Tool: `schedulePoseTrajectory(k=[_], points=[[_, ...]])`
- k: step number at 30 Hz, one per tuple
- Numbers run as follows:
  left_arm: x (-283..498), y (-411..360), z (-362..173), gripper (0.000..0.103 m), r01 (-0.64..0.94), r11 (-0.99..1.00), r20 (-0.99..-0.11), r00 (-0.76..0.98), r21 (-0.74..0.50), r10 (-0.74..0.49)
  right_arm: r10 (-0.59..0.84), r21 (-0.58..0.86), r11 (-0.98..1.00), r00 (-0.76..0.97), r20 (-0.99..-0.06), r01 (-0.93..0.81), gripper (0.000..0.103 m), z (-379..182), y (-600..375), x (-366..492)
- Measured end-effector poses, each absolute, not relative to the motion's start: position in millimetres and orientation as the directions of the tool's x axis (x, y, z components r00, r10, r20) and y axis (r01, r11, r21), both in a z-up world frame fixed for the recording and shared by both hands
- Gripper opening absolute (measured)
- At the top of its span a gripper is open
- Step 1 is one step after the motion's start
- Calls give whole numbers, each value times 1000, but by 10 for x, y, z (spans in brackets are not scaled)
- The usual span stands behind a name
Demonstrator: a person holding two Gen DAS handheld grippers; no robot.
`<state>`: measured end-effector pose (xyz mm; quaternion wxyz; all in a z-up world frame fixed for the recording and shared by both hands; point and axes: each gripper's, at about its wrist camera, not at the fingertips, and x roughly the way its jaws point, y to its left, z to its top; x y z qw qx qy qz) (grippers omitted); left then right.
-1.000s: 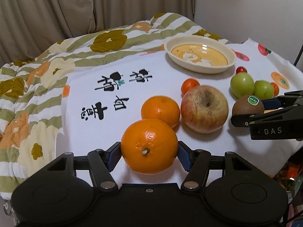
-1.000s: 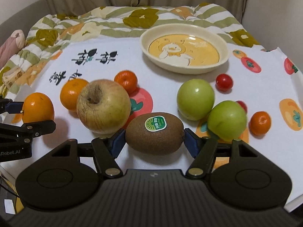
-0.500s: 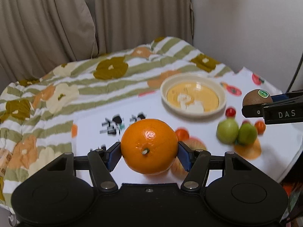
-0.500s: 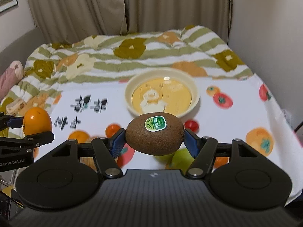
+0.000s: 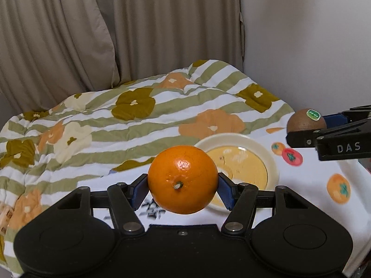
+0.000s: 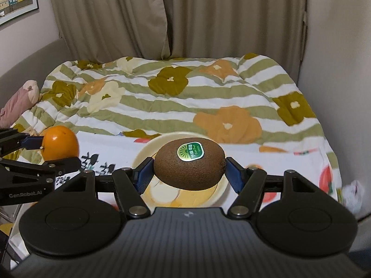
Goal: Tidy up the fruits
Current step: 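Carry the orange with the left tool while the right tool carries the kiwi to the bowl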
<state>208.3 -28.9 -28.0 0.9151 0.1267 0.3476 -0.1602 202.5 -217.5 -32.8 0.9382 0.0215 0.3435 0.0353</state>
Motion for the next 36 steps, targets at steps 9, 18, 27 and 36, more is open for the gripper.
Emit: schedulePoseTrajectory(k=[9,18,27,36], points=[[2781,-856,-674,67,409,901,-738,652,147,-176,134,84,991,719,-682,-105,81,-667,-2592,2866],[3251,-1276,-1293,67,430,878,-800,591,208,-100,164,91,985,664,-729,-143,81,-1071,-2809,3349],[3412,-1440,-1521,68,422,872,-822,568,249,-40,192,114,980,642,-742,-161,81,-1222,-2866,3445],[3306,-1369,-1373,94,416,880,-805,589,230,-68,228,126,971,635,-738,-203,81,-1242,-2843,3481]])
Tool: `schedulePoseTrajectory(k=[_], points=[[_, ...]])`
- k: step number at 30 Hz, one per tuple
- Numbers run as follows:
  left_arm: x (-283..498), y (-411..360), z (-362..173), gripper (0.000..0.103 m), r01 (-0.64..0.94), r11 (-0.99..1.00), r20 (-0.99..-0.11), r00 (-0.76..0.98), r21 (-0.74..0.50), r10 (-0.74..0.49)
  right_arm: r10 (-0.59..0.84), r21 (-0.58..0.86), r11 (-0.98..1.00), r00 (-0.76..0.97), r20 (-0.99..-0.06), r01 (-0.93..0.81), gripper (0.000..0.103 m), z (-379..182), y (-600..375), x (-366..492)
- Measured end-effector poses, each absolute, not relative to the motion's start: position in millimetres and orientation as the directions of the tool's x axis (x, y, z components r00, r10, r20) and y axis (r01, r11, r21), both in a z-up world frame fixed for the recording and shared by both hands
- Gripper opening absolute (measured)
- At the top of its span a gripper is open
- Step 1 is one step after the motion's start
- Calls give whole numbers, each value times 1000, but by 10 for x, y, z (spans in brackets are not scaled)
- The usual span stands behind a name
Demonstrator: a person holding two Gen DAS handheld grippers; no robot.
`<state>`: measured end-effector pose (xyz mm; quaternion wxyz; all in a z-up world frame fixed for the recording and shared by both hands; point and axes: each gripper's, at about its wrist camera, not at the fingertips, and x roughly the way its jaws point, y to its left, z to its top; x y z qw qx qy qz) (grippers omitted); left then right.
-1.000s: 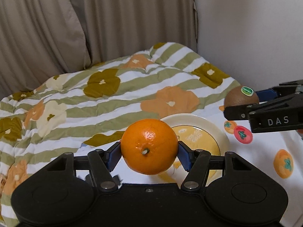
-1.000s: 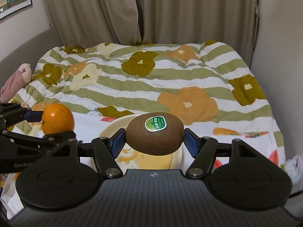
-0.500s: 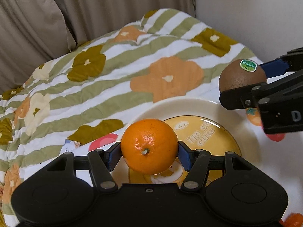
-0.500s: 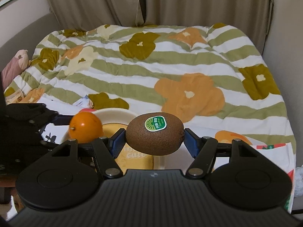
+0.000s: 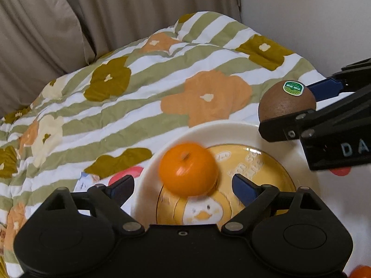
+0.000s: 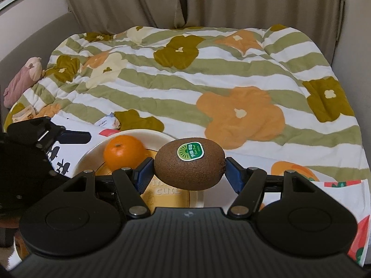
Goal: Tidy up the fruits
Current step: 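Carry the orange with the left tool while the right tool carries the kiwi to the bowl, then release the orange and kiwi into the duck bowl with both tools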
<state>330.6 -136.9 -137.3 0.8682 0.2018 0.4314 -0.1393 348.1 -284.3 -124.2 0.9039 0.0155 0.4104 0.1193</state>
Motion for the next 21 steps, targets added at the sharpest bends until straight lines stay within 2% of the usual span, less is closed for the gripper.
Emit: schedulePoseTrajectory(k=[11,21], points=[[2969,-1081,-1260,94,341,923,-816,575,175,-58,277,32,924,608,-744,-382,81,-1410,-2603,3445],[2803,-981,-1153,94,274,946,-803,595,174,-25,296,-59,867,607,-738,-494,81,-1627,-2355,3498]])
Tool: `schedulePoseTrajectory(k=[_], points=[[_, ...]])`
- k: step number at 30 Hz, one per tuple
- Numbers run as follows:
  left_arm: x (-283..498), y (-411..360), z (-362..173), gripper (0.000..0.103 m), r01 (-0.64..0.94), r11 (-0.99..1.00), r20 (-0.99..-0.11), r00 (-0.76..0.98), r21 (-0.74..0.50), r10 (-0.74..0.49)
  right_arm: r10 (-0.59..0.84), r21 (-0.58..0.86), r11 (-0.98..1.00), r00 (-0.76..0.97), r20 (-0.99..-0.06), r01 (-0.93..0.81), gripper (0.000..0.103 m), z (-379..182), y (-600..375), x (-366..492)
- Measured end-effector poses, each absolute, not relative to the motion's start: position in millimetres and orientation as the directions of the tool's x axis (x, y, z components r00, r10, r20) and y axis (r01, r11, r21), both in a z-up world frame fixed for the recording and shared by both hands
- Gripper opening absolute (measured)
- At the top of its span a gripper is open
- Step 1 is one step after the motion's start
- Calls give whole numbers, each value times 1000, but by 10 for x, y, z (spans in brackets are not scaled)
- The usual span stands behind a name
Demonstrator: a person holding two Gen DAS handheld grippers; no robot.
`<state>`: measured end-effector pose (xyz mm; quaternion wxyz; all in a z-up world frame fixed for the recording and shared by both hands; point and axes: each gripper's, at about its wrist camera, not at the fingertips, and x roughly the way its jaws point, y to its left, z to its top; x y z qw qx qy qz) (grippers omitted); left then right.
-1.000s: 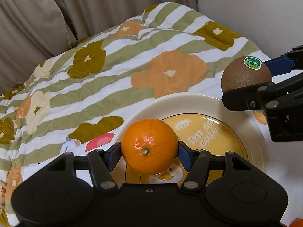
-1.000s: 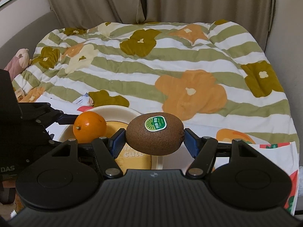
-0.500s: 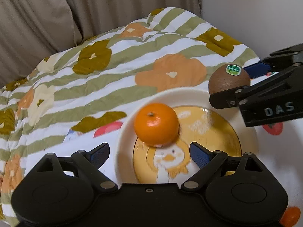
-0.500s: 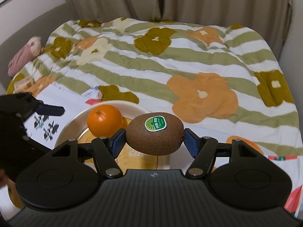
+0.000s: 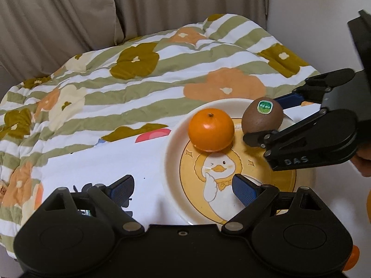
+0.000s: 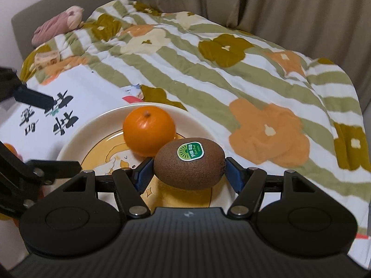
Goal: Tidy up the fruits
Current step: 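Release the orange and kiwi into the duck bowl with both tools, then move both tools back toward the remaining fruit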
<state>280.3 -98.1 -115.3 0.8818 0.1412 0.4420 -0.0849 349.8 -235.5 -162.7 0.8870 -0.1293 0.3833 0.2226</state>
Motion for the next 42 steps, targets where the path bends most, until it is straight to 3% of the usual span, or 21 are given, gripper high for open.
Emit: schedulePoseTrajectory(k=[7,8,10,27,42], points=[[2735,-969,-1114,94,257,950,-797,603,177,-15,303,-76,852,608,-734,-517,84,-1679,-2303,3486],[2726,-969,-1113,94,254,951,-797,604,176,-14,302,-81,852,612,-731,-517,86,-1679,-2301,3480],[2701,-968,-1107,94,249,953,-794,607,174,-14,295,-111,849,639,-710,-516,103,-1643,-2299,3445],[2328,-924,-712,94,192,966,-735,678,174,-2,280,-22,919,690,-667,-394,103,-1103,-2560,3029],[1309,-503,-226,97,145,985,-633,772,92,-55,172,32,979,737,-653,-201,103,-439,-2463,1976]])
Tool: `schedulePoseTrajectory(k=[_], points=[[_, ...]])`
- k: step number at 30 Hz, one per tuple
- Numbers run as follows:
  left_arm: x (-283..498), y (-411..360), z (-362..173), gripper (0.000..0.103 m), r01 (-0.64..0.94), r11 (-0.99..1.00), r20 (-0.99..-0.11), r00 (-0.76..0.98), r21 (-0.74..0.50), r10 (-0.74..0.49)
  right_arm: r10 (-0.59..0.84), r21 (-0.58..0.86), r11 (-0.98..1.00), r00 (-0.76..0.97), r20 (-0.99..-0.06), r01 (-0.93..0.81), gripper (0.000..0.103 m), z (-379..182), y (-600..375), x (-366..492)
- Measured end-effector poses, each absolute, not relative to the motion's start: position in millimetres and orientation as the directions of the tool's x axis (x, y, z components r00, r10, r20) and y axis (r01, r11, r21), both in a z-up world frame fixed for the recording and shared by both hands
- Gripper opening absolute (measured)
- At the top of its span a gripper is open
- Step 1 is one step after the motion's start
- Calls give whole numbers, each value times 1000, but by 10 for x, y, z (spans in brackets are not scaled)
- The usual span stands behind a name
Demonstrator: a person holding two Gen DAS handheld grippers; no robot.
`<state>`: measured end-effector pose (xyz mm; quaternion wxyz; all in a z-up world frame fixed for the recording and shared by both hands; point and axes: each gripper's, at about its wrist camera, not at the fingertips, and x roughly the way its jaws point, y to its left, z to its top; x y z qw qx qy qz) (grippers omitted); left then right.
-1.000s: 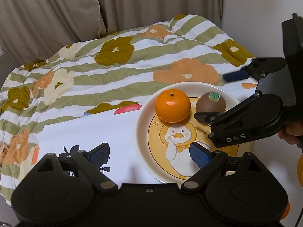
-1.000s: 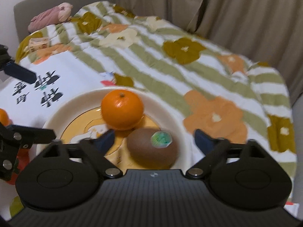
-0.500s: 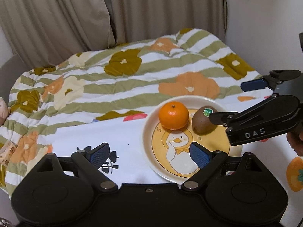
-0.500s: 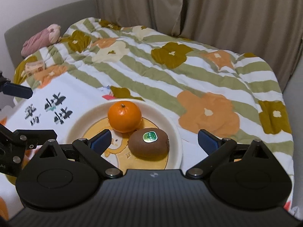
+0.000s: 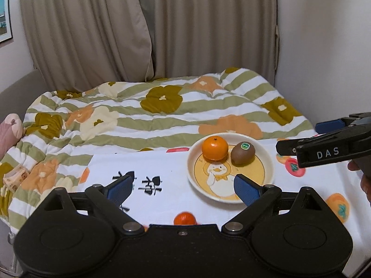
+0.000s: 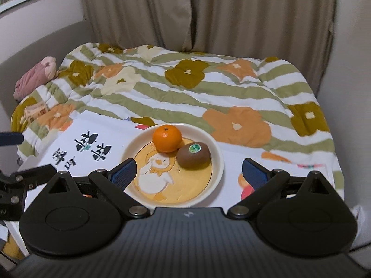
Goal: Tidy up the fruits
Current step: 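Move both tools back toward the remaining fruit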
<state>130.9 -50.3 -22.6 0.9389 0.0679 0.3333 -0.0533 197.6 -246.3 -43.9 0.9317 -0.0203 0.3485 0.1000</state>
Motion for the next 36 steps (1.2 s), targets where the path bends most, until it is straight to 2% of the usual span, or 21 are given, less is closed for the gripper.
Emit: schedulePoseTrajectory(k=[13,18,26,36], points=[[744,-21,-172,97,191,980,-595,794,48,-126,103,58,995,761,-640,-86,103,-248,-1982,1045],[698,274,-235,97,209,975,-598,792,72,-125,108,71,994,760,-641,-82,103,-311,-1718,888],[794,756,-517,97,269,952,-620,775,147,-123,140,105,990,756,-639,-95,103,-548,-1247,807],[1124,1114,-1014,97,430,882,-675,710,193,-199,192,124,981,737,-648,-146,103,-1024,-737,946]])
